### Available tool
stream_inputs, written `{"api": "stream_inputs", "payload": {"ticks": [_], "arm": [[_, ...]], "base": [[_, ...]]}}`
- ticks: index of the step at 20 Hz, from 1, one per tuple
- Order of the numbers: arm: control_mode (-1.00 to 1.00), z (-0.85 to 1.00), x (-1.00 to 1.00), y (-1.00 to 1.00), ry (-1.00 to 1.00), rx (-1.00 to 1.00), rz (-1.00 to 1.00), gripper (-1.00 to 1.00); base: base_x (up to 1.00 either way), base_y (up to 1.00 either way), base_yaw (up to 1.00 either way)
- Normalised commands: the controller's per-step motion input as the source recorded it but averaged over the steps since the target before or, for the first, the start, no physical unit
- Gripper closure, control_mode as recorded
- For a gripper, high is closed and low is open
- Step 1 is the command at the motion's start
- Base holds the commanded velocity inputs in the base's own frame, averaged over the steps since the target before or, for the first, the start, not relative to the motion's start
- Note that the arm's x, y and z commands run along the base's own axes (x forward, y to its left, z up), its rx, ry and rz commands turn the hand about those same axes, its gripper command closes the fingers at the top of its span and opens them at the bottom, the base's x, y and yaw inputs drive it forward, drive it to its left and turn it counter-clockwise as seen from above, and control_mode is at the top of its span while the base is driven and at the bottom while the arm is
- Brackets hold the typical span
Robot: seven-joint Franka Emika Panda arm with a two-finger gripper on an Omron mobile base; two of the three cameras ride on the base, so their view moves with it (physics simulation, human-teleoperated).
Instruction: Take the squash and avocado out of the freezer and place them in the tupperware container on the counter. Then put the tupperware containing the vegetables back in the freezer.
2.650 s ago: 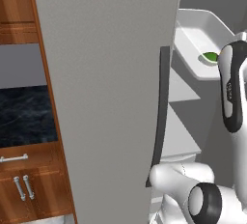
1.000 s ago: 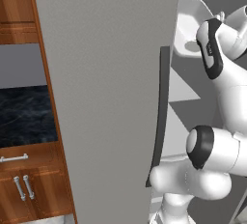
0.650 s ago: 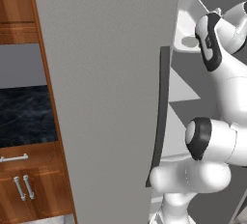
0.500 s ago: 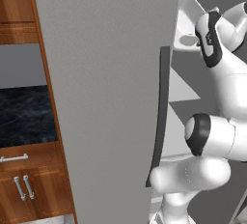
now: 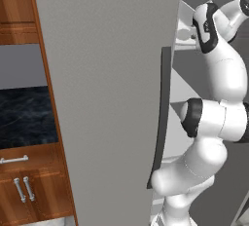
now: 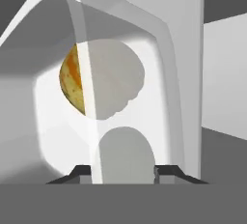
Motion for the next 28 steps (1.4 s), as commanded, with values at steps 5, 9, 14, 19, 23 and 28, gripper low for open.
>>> {"api": "stream_inputs", "payload": {"ticks": [5,9,14,19,23,28], "arm": [[-1.00,0.00,0.66,0.00,-0.07,0.00,0.05,1.00],[-1.00,0.00,0.56,0.00,-0.04,0.00,0.01,-1.00],[-1.00,0.00,0.38,0.00,0.00,0.00,0.00,-1.00],[-1.00,0.03,0.09,0.00,-0.04,0.00,0.00,-1.00],[-1.00,0.06,-0.09,0.00,-0.11,0.00,0.00,-1.00],[-1.00,0.00,-0.49,0.21,-0.13,-0.01,0.00,-1.00]], "base": [[0.00,0.00,0.00],[0.00,0.00,0.00],[0.00,0.00,0.00],[0.00,0.00,0.00],[0.00,0.00,0.00],[0.00,0.00,0.00]]}}
